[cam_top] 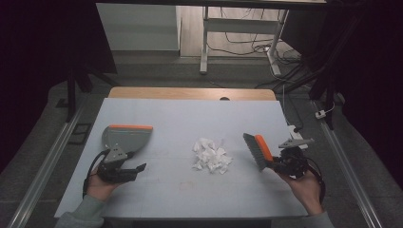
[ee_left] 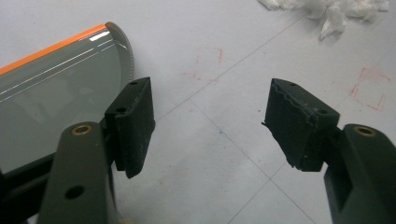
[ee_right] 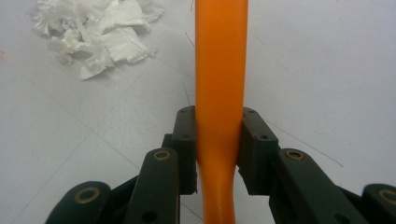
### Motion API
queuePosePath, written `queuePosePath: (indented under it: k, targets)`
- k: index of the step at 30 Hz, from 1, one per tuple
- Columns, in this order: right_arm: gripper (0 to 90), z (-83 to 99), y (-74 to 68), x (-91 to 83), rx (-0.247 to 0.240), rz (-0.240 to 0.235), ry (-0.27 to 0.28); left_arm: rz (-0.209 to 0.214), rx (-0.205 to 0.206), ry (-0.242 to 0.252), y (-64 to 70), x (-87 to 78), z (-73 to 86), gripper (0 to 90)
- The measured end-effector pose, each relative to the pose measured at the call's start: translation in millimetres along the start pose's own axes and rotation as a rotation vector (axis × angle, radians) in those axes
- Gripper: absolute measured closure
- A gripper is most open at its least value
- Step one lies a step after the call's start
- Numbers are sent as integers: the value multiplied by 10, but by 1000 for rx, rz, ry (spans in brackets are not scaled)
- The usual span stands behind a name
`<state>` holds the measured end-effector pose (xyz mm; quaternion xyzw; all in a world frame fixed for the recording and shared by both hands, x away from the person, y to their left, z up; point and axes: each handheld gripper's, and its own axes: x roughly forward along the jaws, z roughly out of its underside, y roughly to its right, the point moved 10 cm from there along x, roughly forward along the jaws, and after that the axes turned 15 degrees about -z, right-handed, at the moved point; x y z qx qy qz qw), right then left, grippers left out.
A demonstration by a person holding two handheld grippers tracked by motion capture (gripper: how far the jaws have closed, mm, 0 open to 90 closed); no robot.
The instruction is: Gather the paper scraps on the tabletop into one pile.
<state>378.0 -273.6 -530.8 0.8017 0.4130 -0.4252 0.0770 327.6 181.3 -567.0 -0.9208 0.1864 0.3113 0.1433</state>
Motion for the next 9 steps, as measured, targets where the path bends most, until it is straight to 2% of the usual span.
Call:
queuePosePath:
  k: [9]
  targets:
    - [706, -27, -33, -23, -24, -1, 18, 6, -1, -3, 10, 5, 2, 333]
